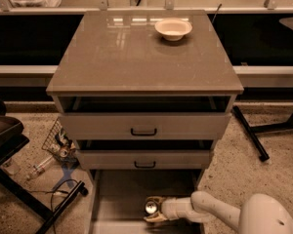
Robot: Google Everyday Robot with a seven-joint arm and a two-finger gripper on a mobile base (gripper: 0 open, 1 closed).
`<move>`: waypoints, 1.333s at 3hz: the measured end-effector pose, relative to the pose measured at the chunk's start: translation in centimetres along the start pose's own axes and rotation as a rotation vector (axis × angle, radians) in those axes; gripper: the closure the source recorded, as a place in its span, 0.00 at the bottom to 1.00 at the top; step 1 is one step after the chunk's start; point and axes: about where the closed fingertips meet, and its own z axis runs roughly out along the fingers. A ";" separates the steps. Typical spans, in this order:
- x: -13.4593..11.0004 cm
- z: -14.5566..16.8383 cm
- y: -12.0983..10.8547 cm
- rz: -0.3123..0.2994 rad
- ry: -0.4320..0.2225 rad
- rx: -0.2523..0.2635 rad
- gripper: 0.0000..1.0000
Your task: Pick pepsi can from bottom drawer and place on counter
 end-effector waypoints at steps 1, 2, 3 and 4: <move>0.1 0.6 0.2 0.000 0.007 -0.012 0.78; 0.0 0.9 0.4 0.001 0.004 -0.016 1.00; 0.0 0.9 0.4 0.001 0.004 -0.016 1.00; -1.7 -0.5 0.5 0.021 -0.016 -0.036 1.00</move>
Offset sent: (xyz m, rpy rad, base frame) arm -0.0011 0.0044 -0.0035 -0.0088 0.0049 0.0095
